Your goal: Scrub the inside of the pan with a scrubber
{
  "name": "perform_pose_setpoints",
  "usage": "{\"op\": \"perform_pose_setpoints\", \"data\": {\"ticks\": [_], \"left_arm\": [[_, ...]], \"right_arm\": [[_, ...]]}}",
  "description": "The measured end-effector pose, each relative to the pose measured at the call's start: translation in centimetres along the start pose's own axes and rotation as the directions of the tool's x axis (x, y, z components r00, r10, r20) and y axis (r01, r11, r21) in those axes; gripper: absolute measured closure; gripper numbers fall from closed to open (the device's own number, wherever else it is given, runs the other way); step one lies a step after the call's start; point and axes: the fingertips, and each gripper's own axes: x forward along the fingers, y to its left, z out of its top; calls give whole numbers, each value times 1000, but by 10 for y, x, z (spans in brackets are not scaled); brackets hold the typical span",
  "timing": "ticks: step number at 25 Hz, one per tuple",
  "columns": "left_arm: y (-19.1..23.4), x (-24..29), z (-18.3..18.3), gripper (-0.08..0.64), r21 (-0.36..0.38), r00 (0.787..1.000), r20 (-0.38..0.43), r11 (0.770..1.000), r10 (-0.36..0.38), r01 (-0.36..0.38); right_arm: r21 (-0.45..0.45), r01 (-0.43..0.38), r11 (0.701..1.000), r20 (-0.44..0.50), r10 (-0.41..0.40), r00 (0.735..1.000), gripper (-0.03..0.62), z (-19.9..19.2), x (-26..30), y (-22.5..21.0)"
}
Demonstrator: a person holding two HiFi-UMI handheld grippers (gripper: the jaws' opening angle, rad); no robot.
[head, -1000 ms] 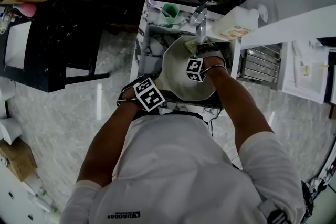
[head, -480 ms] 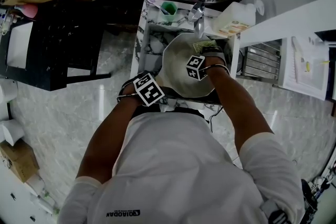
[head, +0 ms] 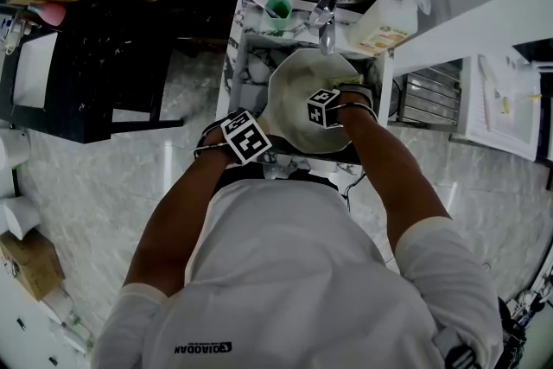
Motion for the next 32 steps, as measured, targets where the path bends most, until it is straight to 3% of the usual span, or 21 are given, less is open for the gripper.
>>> {"op": "perform_pose_setpoints", "data": {"ticks": [6,10,12,16,22,25,29,32], "left_arm": [[0,-1,1,334,5,1000,4,1000,8,-8],[0,-1,1,335,-3,1000,2,1000,1,-1],[0,0,1,336,-6,1000,0,1000,-3,3],[1,-1,1,336,-6,1000,1,1000,0,0],[0,-1,1,336,-7,1000,-4,1000,0,0],[0,-1,1,336,-8,1000,-6,1000,-3,3],[1,-1,0,336,-7,1000,-5,1000,2,-2],[0,0,1,336,-6,1000,-7,1000,-2,1]], "right_arm": [[19,-178,984,-40,178,983,529,-4,-4,36],[45,-296,954,-40,298,954,529,-3,-5,58],[99,-362,927,-26,366,930,529,-3,-5,68],[250,-543,802,111,533,839,529,0,-28,89],[294,-711,639,243,670,702,529,12,-42,108],[297,-795,529,321,729,604,529,22,-55,120],[261,-896,360,438,782,443,529,41,-78,134],[245,-927,284,499,783,372,529,47,-86,137]]}}
